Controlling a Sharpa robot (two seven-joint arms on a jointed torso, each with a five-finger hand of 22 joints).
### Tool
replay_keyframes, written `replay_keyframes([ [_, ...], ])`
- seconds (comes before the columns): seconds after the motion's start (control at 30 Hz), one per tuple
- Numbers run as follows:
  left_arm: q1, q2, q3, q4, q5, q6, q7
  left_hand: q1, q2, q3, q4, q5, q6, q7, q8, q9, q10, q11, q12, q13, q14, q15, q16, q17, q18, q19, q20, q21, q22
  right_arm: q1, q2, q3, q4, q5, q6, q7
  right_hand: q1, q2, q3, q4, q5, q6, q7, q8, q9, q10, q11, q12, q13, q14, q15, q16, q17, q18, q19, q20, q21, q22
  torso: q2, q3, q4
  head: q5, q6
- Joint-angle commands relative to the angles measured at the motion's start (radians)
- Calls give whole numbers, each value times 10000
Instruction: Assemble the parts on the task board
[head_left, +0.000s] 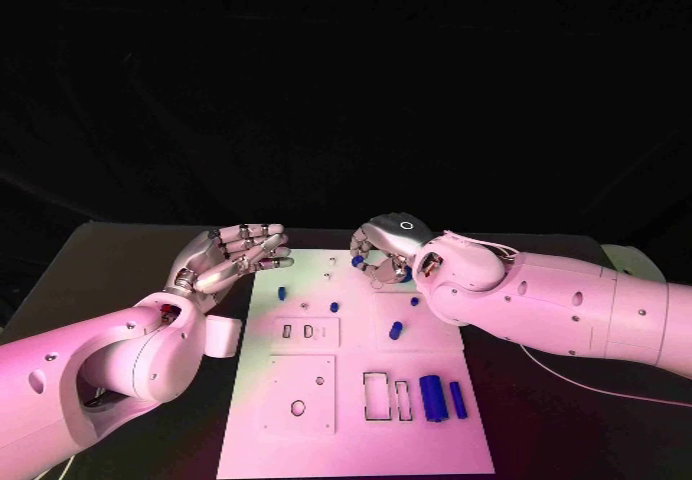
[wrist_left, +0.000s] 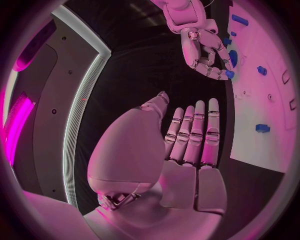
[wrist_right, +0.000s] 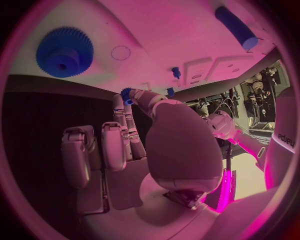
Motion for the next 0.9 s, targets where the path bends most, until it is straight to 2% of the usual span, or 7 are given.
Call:
replay_keyframes([
  [0.03,15,36,9,20,-54,237,46,-27,-42,56,9,-23,-46,326,-48,-9,-22,32,-27,-16,-6,27,-54,11,146,81,-11,17,-14,7,226,7,-199,-206,-506,-185,-66,70,16,2,38,29,-1,43,9,69,35,23,11,507,-69,32,-7,-80,686,-60,32,2027,16,-3,15,-7,4],
  [0.23,15,78,9,3,-54,263,41,-26,-40,60,5,-23,-49,323,-51,-10,-26,33,-35,-16,-7,29,-57,12,146,82,-11,15,-17,6,709,10,-579,-211,-686,-302,-121,77,11,23,-26,13,-4,52,43,75,36,7,18,505,-66,33,-19,-80,682,-59,31,2025,20,-2,29,11,-23],
  [0.37,23,79,9,6,-54,267,38,-26,-39,63,2,-23,-51,321,-53,-11,-29,33,-41,-16,-8,30,-60,13,145,82,-11,13,-19,1,911,10,-772,-178,-669,-303,-137,76,10,30,-38,4,-2,51,51,72,37,1,19,507,-65,40,-10,-80,682,-59,31,2026,44,-16,66,14,-4],
  [0.43,28,74,10,13,-54,269,39,-26,-39,63,2,-23,-51,321,-53,-11,-29,33,-41,-16,-8,30,-60,13,145,82,-11,13,-19,-2,999,10,-866,-168,-656,-320,-137,76,10,30,-38,4,-2,51,51,72,37,1,19,507,-65,40,-10,-80,682,-59,31,2026,54,-15,46,44,24],
  [0.6,37,75,11,17,-54,274,37,-26,-39,63,2,-23,-51,321,-53,-11,-29,33,-41,-16,-8,30,-60,13,145,82,-11,13,-19,-17,1168,9,-1087,-161,-599,-411,-176,67,5,44,-63,-24,2,46,69,58,44,-17,20,499,-62,20,-53,-70,658,-58,9,1987,62,-21,74,38,-1],
  [0.7,40,79,11,14,-54,278,35,-26,-38,67,-3,-23,-55,320,-56,-12,-33,33,-51,-15,-11,31,-66,15,145,83,-11,10,-23,-24,1236,9,-1171,-151,-554,-425,-188,65,4,49,-67,-30,4,45,74,56,45,-21,20,496,-61,13,-68,-65,645,-57,-3,1964,64,-22,58,53,-44],
  [0.9,47,90,12,5,-54,281,30,-26,-38,67,-3,-23,-55,320,-56,-12,-33,33,-51,-15,-11,31,-66,15,145,83,-11,10,-23,-36,1312,8,-1227,-117,-411,-394,-201,66,4,55,-73,-36,5,45,80,54,46,-25,21,495,-59,14,-68,-68,652,-56,4,1978,72,-19,69,48,-96],
])
